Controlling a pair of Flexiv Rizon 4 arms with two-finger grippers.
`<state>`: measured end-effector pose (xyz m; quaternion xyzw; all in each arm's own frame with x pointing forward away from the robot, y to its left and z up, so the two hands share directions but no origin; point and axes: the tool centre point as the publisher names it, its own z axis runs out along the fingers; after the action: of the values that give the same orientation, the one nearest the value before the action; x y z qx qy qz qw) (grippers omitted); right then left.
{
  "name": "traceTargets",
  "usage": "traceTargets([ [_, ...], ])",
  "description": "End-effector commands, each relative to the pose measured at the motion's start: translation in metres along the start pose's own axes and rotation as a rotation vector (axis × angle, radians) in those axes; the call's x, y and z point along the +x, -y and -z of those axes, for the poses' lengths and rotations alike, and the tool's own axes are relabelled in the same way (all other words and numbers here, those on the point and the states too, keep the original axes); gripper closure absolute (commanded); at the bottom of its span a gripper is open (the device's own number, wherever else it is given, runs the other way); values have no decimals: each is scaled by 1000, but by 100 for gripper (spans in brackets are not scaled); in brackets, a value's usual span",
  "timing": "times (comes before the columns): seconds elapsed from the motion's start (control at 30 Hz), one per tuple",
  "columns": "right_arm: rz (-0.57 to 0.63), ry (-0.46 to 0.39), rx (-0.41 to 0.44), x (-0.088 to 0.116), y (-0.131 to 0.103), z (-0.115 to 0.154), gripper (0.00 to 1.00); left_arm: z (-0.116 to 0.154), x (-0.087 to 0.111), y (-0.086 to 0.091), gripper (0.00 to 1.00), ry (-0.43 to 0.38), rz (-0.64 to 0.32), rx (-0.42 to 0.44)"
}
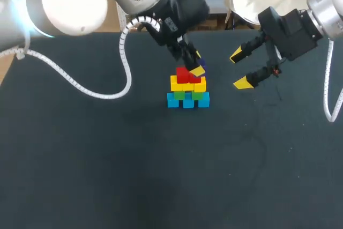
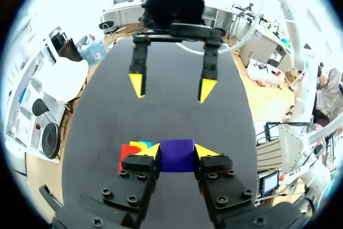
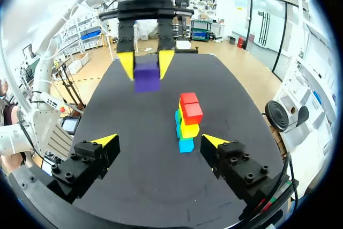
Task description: Place the blue cubes, place green cubes on the blue cubes, place the yellow cubes on the green cubes, then place the red cubes on the yellow cubes, and place purple cube on the red cubes.
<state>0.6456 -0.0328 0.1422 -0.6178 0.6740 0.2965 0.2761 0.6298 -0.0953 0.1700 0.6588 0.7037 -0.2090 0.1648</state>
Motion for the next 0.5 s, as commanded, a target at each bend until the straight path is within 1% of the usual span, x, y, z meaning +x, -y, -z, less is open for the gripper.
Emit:
traceTargets([
  [0.03,1,2,0,0,0,0,0,-6,1,0,100,-23,-12,0],
  [0.23,1,2,0,0,0,0,0,-10,9,-1,100,-34,-4,-2],
  [0.5,1,2,0,0,0,0,0,-10,16,-2,100,-44,-25,-28],
])
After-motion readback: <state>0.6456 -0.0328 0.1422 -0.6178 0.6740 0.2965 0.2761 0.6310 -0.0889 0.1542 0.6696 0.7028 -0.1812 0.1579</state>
